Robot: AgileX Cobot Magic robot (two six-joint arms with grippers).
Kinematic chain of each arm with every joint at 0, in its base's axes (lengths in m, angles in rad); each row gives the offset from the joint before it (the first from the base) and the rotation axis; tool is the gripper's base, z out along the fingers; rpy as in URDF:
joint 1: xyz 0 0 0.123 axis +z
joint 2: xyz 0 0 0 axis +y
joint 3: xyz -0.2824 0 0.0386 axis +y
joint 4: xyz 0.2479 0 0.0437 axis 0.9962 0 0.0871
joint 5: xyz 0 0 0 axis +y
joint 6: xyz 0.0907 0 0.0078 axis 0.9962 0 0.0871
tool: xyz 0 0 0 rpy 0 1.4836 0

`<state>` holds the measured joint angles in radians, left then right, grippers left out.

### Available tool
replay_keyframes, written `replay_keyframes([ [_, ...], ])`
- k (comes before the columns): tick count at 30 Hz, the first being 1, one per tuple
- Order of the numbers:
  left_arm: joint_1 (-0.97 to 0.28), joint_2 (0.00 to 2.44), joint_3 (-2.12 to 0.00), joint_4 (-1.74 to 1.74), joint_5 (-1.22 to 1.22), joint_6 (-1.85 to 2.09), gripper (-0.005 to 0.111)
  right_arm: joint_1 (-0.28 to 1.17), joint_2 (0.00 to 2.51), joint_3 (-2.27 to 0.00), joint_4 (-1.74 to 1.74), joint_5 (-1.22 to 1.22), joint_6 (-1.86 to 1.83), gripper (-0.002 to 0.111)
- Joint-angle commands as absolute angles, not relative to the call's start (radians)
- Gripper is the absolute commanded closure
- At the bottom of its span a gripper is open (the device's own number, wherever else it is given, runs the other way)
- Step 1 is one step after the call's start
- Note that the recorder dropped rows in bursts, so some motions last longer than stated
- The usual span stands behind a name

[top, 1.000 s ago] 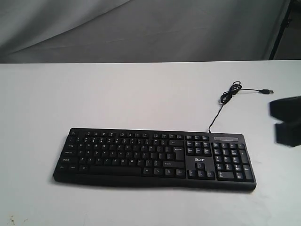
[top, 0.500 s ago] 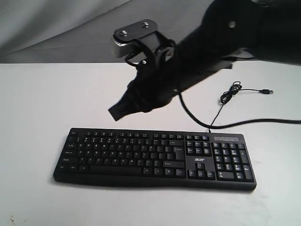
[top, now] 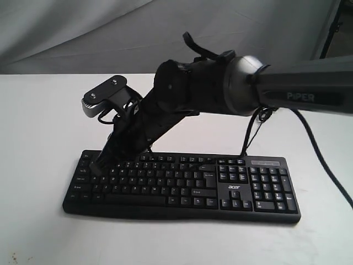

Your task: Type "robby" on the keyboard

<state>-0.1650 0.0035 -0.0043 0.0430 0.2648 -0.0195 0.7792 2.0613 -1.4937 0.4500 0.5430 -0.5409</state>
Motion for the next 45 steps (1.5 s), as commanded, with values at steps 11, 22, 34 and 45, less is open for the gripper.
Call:
replay_keyframes([
  [11,-0.171,0.000,0.000,0.048,0.258,-0.022,0.107,0.783,2.152,-1.502,0.452,0.436,-0.551,0.108],
  [22,-0.171,0.000,0.000,0.048,0.258,-0.022,0.107,0.781,2.196,-1.502,0.452,0.410,-0.551,0.108],
  [34,-0.171,0.000,0.000,0.048,0.258,-0.022,0.107,0.781,2.206,-1.502,0.456,0.400,-0.551,0.108],
  [45,-0.171,0.000,0.000,0.048,0.258,-0.022,0.107,0.781,2.213,-1.502,0.426,0.395,-0.549,0.108],
])
